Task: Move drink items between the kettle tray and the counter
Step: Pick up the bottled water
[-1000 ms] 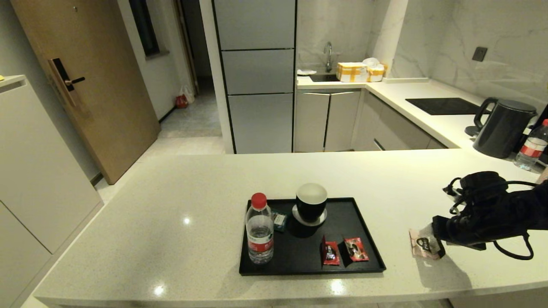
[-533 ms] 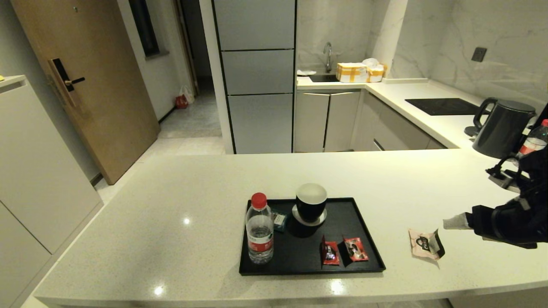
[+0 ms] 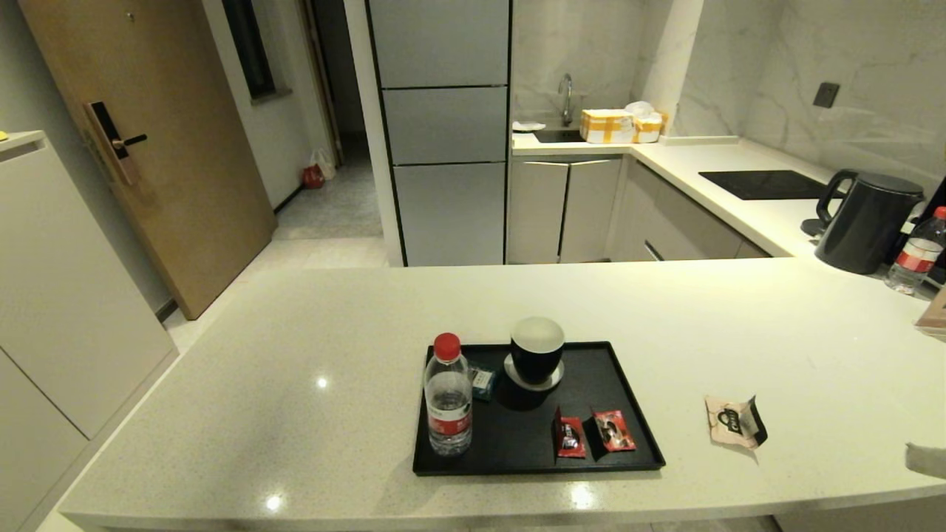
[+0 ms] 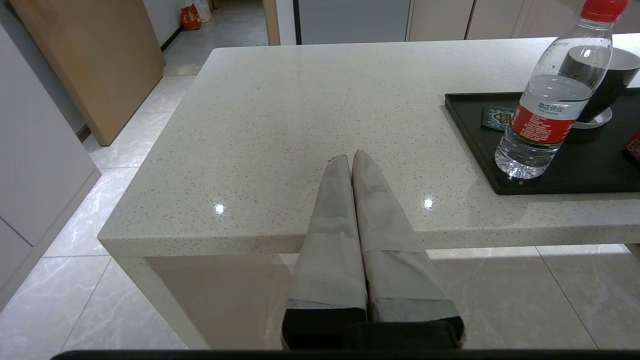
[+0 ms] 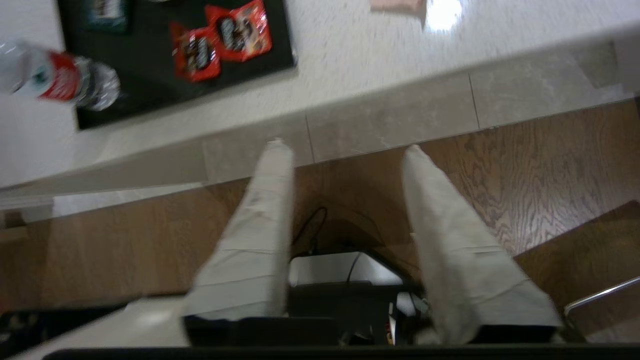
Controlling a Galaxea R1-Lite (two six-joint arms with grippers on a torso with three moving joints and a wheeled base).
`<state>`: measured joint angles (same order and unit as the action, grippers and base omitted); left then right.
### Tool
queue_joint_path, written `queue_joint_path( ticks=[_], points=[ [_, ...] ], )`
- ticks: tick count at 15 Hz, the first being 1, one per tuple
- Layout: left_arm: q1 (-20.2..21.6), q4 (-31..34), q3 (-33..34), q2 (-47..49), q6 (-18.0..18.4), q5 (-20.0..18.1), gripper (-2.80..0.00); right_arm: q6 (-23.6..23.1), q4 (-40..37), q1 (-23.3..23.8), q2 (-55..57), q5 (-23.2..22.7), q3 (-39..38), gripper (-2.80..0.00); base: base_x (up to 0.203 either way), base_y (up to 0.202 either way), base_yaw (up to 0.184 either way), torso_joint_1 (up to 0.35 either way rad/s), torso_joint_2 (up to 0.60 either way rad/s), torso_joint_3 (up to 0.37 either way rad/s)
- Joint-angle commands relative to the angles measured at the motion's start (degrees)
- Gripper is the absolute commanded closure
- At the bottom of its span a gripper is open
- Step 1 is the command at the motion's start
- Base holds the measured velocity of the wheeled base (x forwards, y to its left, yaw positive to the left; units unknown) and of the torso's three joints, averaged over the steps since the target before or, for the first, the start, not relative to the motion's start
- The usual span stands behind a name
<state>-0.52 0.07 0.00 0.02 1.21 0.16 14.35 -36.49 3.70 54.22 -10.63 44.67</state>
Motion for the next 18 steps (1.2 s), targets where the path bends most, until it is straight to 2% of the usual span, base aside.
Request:
queue_joint_path(
  ticks=[1, 2, 4, 6, 7, 9, 12, 13, 14, 16, 18],
  points=[
    [0.0, 0.0, 0.0, -0.1, 0.0, 0.0, 0.0, 1.8, -12.9, -0.2, -12.7, 0.1, 5.5, 0.0, 0.0, 0.0, 0.0, 0.0, 0.0, 0.0],
    [0.0, 0.0, 0.0, -0.1, 0.0, 0.0, 0.0, 2.9, -19.5, -0.2, -15.3, 0.2, 9.8, 0.0, 0.0, 0.0, 0.0, 0.0, 0.0, 0.0],
    [0.0, 0.0, 0.0, -0.1, 0.0, 0.0, 0.0, 3.8, -27.1, -0.2, -21.8, 0.3, 13.3, 0.0, 0.0, 0.0, 0.0, 0.0, 0.0, 0.0],
    [0.0, 0.0, 0.0, -0.1, 0.0, 0.0, 0.0, 4.0, -30.9, -0.1, -27.8, 1.4, 14.8, 0.0, 0.0, 0.0, 0.0, 0.0, 0.0, 0.0],
    [0.0, 0.0, 0.0, -0.1, 0.0, 0.0, 0.0, 4.3, -32.1, 0.0, -29.8, 3.9, 16.1, 0.0, 0.0, 0.0, 0.0, 0.0, 0.0, 0.0],
    [0.0, 0.0, 0.0, -0.1, 0.0, 0.0, 0.0, 4.1, -34.0, -0.1, -34.3, 5.9, 18.1, 0.0, 0.0, 0.0, 0.0, 0.0, 0.0, 0.0],
    [0.0, 0.0, 0.0, -0.1, 0.0, 0.0, 0.0, 0.6, -43.2, -0.7, -39.8, 6.1, 24.1, 0.0, 0.0, 0.0, 0.0, 0.0, 0.0, 0.0],
    [0.0, 0.0, 0.0, -0.1, 0.0, 0.0, 0.0, -0.2, -42.4, -1.6, -43.0, 5.9, 23.9, 0.0, 0.0, 0.0, 0.0, 0.0, 0.0, 0.0],
    [0.0, 0.0, 0.0, -0.1, 0.0, 0.0, 0.0, -2.2, -37.9, -2.3, -48.1, 5.7, 21.9, 0.0, 0.0, 0.0, 0.0, 0.0, 0.0, 0.0],
    [0.0, 0.0, 0.0, -0.1, 0.0, 0.1, 0.0, -5.6, -24.7, -3.2, -53.9, 7.1, 17.1, 0.0, 0.0, 0.0, 0.0, 0.0, 0.0, 0.0],
    [0.0, 0.0, 0.0, -0.1, 0.0, 0.0, 0.0, -4.7, -16.0, -3.6, -54.2, 6.7, 9.5, 0.0, 0.0, 0.0, 0.0, 0.0, 0.0, 0.0]
  ],
)
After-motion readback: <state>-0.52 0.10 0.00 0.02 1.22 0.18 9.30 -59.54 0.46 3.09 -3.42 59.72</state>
